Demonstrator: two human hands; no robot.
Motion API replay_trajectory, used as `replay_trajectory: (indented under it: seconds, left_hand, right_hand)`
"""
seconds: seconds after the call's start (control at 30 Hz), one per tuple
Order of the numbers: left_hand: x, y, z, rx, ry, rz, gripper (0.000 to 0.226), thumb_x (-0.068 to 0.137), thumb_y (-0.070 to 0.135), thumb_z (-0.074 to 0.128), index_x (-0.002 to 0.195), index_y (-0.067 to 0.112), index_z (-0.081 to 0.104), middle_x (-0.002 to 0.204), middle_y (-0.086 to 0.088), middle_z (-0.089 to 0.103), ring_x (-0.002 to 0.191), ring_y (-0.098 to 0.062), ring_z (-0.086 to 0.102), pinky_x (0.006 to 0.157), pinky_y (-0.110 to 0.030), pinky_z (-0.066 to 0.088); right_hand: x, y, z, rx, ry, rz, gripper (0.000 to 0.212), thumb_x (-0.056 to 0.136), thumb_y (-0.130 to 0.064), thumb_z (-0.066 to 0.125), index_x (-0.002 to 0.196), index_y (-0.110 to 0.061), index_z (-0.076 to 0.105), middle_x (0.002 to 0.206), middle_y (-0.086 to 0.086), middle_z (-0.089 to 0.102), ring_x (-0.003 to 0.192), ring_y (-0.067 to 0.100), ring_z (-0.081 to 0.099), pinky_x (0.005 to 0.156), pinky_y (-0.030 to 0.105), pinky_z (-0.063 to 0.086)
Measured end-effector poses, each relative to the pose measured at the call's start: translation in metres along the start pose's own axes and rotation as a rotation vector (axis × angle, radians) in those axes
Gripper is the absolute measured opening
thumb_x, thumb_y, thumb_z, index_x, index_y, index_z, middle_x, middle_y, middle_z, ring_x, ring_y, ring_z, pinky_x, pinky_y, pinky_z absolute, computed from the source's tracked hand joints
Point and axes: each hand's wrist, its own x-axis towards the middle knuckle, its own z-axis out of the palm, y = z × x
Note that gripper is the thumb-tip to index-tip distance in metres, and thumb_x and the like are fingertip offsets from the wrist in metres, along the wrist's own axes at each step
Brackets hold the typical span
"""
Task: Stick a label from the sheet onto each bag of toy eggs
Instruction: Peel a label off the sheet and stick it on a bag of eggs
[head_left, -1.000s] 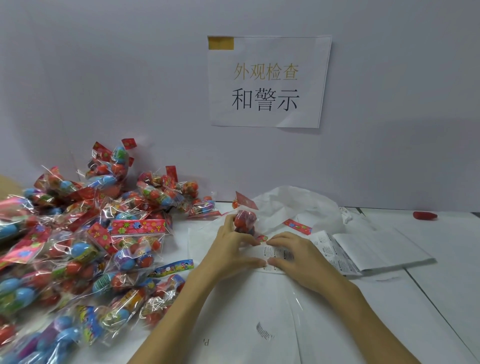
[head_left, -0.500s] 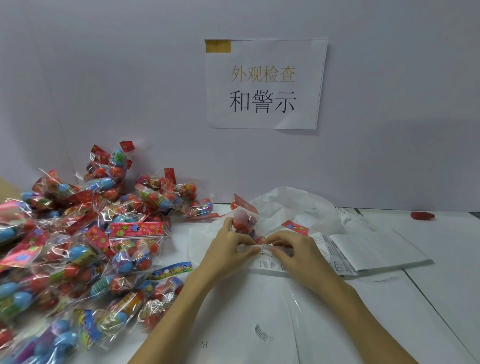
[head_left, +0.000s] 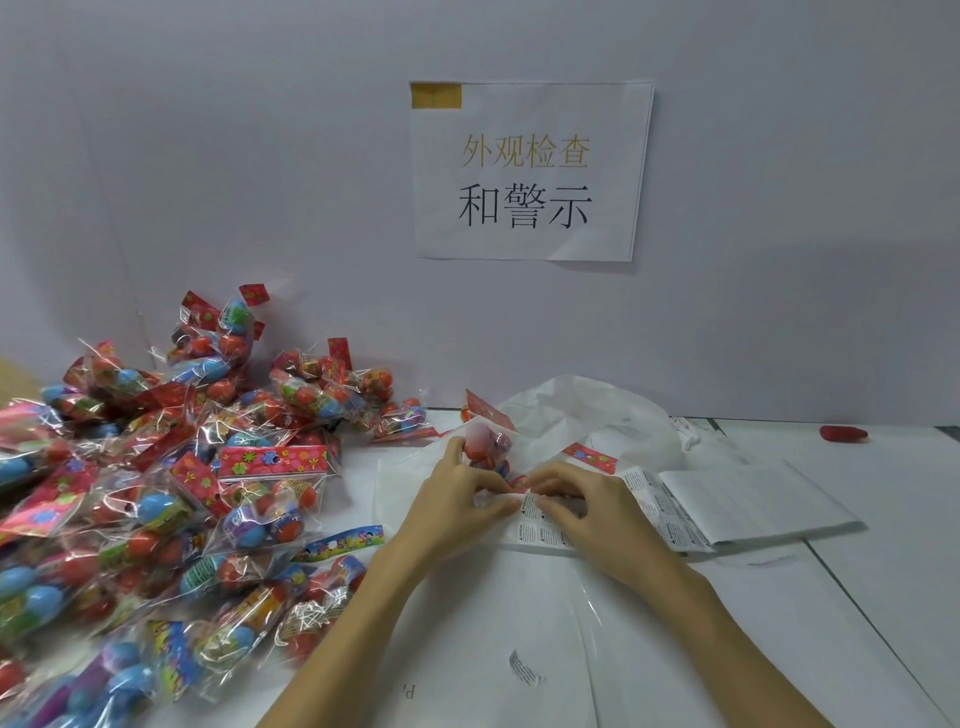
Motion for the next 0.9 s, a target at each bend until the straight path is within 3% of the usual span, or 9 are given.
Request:
replay_trajectory:
  seconds: [0.1, 0.33, 0.47, 0.57, 0.7, 0.8, 0.9]
  left_hand:
    - [-0.0006, 0.0006, -0.0004, -0.012, -0.003, -0.002, 0.027, 0.092, 0.047, 0.075, 0.109, 0.027, 0.082, 0.141, 0.001, 0.037, 0.125, -0.018, 0.049, 0.103, -0.039, 0.054]
    - [-0.001, 0.0019, -0.0005, -0.032, 0.004, -0.006, 0.023, 0.091, 0.043, 0.077, 0.107, 0.027, 0.082, 0.138, 0.0, 0.038, 0.124, -0.019, 0.05, 0.102, -0.038, 0.054]
    - [-0.0009, -0.0002, -0.0007, -0.027, 0.003, -0.005, 0.026, 0.089, 0.044, 0.08, 0.108, 0.028, 0.082, 0.134, 0.005, 0.035, 0.122, -0.015, 0.051, 0.103, -0.034, 0.053]
    - [0.0001, -0.002, -0.0002, -0.021, 0.009, -0.001, 0.024, 0.086, 0.043, 0.081, 0.105, 0.03, 0.082, 0.132, 0.005, 0.035, 0.118, -0.015, 0.052, 0.103, -0.035, 0.051]
    - [0.0016, -0.0031, 0.0008, -0.004, 0.006, -0.01, 0.023, 0.083, 0.046, 0.083, 0.104, 0.035, 0.08, 0.128, 0.006, 0.036, 0.115, -0.014, 0.051, 0.1, -0.031, 0.052]
    - [0.0021, -0.0043, 0.001, -0.031, 0.026, -0.021, 0.027, 0.08, 0.045, 0.086, 0.105, 0.036, 0.079, 0.125, 0.009, 0.038, 0.108, -0.008, 0.052, 0.095, -0.019, 0.049]
    - [0.0021, -0.0049, -0.0019, -0.078, 0.083, -0.038, 0.036, 0.073, 0.047, 0.091, 0.107, 0.038, 0.08, 0.115, 0.011, 0.042, 0.097, 0.002, 0.051, 0.078, -0.002, 0.04]
  right_hand:
    - [0.0003, -0.0004, -0.0005, -0.004, -0.009, -0.005, 0.015, 0.095, -0.019, 0.075, 0.097, -0.033, 0.074, 0.095, -0.019, 0.076, 0.098, 0.001, 0.072, 0.093, 0.03, 0.058]
    - [0.0007, -0.0031, -0.0026, -0.001, 0.001, -0.028, 0.027, 0.094, -0.012, 0.073, 0.086, -0.038, 0.071, 0.092, -0.019, 0.075, 0.096, 0.0, 0.071, 0.086, 0.015, 0.052]
    - [0.0014, -0.0032, -0.0049, 0.082, 0.007, 0.015, 0.02, 0.096, -0.013, 0.073, 0.096, -0.033, 0.07, 0.094, -0.012, 0.076, 0.098, 0.001, 0.071, 0.091, 0.02, 0.055]
    - [-0.0012, -0.0059, -0.0057, 0.122, -0.024, 0.027, 0.024, 0.095, -0.017, 0.075, 0.109, -0.036, 0.072, 0.099, -0.012, 0.076, 0.103, 0.0, 0.07, 0.091, 0.013, 0.051]
    - [-0.0023, -0.0072, -0.0044, 0.016, -0.059, 0.002, 0.018, 0.09, -0.014, 0.077, 0.09, -0.033, 0.076, 0.093, -0.02, 0.074, 0.099, -0.001, 0.066, 0.085, 0.01, 0.044]
    - [-0.0018, -0.0068, -0.0045, 0.019, -0.056, 0.012, 0.017, 0.09, -0.014, 0.076, 0.087, -0.03, 0.074, 0.091, -0.019, 0.073, 0.096, 0.0, 0.066, 0.083, 0.011, 0.043]
    - [0.0011, -0.0074, -0.0039, 0.167, -0.024, 0.076, 0.015, 0.094, -0.013, 0.073, 0.089, -0.027, 0.074, 0.094, -0.013, 0.076, 0.095, 0.003, 0.07, 0.085, 0.018, 0.049]
